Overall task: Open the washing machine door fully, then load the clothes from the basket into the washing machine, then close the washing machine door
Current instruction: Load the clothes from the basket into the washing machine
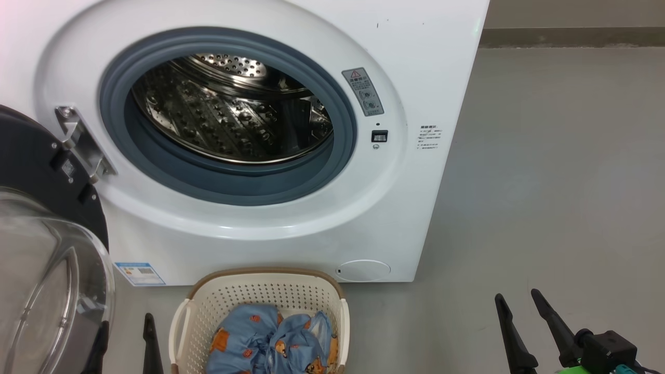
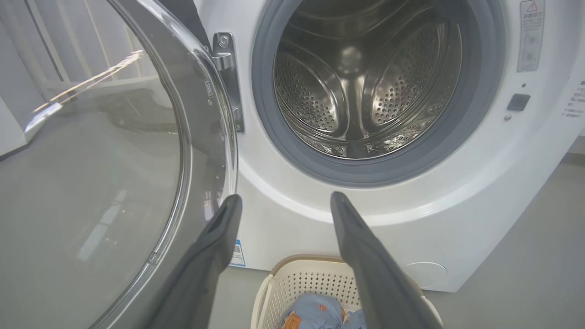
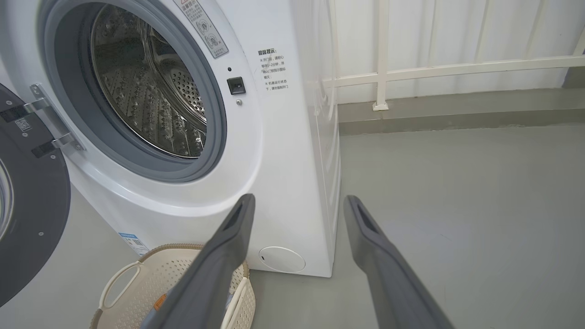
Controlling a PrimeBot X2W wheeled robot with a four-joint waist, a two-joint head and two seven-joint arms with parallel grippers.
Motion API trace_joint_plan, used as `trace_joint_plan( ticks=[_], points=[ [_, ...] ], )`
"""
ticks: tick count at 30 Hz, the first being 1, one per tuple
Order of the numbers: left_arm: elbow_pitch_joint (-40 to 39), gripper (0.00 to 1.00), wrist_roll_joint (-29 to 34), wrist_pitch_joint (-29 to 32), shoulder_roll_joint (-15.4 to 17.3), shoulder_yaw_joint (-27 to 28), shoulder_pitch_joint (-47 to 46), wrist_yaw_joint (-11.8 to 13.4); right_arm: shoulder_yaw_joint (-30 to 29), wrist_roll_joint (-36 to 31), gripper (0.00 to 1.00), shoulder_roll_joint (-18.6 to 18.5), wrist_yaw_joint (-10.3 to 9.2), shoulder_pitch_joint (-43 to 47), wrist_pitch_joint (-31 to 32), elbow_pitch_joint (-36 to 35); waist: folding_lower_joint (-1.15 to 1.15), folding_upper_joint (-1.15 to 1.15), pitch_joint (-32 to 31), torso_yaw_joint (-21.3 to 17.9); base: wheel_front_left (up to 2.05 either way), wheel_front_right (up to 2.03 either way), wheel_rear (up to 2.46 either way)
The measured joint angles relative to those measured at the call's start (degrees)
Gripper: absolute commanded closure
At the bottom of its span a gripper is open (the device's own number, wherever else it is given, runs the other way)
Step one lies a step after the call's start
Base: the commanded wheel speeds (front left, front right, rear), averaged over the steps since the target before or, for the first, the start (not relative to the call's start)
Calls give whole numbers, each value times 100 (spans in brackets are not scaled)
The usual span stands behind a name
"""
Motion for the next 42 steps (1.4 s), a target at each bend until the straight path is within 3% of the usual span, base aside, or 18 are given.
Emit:
trace_joint_plan(
  ticks=[21,30,42],
  points=[
    [154,0,-21,1,-41,-243,-414,-152,53,5,0,-41,0,-73,0,-88,0,0,483,-20,0,0,0],
    [413,0,-112,0,-78,-358,-1204,-160,65,5,0,-146,0,-513,0,-313,0,0,1236,-91,0,0,0],
    [1079,0,-261,0,-111,-497,-2115,-359,182,22,0,-212,0,-1037,0,-149,0,0,2431,-197,0,0,0]
  ],
)
